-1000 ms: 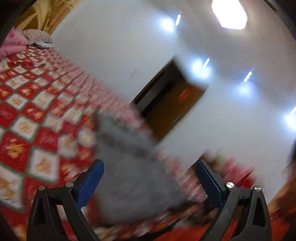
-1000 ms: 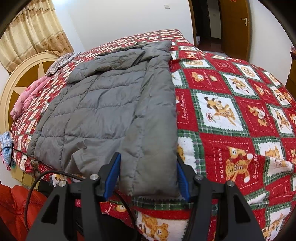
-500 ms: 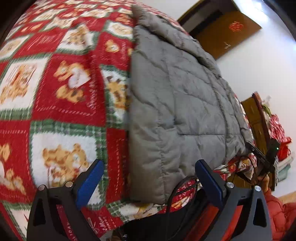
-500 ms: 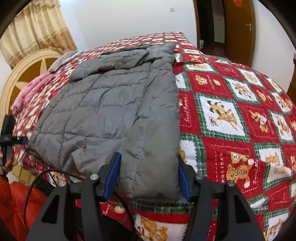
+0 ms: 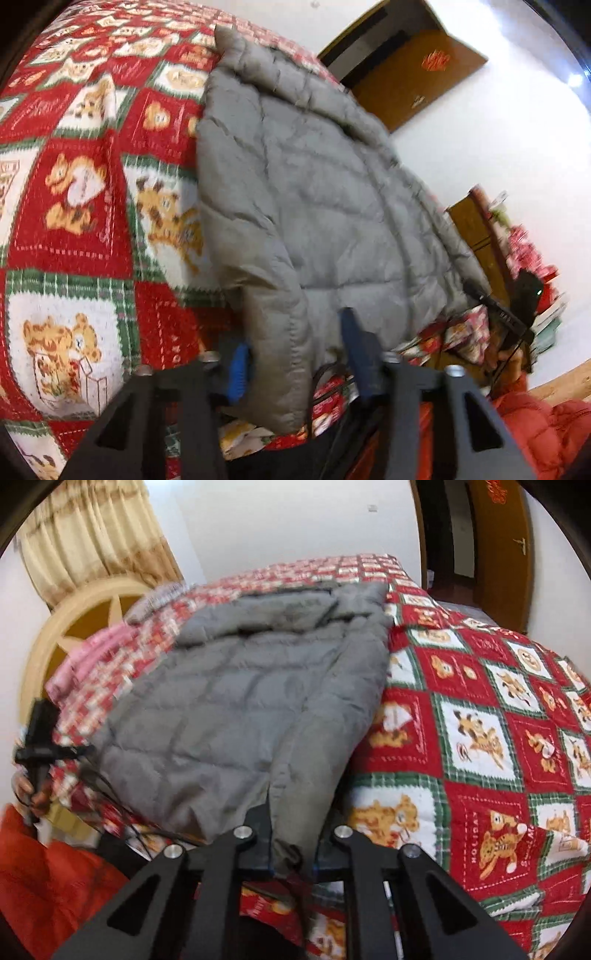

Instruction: Fold large clothes

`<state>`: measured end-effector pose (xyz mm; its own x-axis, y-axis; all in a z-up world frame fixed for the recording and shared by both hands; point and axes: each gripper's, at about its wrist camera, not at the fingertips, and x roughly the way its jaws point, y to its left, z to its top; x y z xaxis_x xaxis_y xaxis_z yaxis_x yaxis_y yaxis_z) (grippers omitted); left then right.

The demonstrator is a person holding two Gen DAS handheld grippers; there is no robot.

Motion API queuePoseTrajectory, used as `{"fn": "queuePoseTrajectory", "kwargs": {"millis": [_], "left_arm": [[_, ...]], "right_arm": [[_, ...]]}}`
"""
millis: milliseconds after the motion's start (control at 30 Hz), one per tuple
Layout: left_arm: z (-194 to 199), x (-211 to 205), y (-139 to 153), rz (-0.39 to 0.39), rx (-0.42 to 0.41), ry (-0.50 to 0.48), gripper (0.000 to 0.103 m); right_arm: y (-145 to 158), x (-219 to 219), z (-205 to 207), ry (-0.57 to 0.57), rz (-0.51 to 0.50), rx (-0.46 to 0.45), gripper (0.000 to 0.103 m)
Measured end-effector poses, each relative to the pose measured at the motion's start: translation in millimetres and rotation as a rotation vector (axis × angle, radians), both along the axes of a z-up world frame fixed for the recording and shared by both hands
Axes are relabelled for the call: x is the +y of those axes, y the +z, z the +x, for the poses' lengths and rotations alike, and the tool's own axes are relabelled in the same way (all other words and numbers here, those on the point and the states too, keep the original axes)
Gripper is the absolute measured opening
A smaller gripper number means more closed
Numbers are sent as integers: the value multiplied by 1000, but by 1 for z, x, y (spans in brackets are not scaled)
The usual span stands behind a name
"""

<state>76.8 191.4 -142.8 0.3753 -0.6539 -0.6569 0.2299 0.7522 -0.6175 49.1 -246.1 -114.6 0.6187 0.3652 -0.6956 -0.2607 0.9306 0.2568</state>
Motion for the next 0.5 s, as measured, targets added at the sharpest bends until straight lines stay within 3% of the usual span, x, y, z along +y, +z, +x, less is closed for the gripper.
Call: {"fn": "queuePoseTrajectory", "kwargs": {"millis": [33,167,367,433,500], "left_arm": [[-2,6,9,-37,-30,17,18],[-4,15,43,-128,-153,43,16],[-18,12,90,-221,-296,20,6],[-24,5,106,-188,-339,-3,6],[-20,-8,111,-71,-360,-15,7]], "right_arm": [[5,-4,-1,-4,44,-13,15],[26,-18,-2,-10,229,-60,15],[41,-25,0,-18,377,-81,15],[45,-27,-2,-11,393,-87,15],[50,-22,-4,-12,350,-101,15]]}}
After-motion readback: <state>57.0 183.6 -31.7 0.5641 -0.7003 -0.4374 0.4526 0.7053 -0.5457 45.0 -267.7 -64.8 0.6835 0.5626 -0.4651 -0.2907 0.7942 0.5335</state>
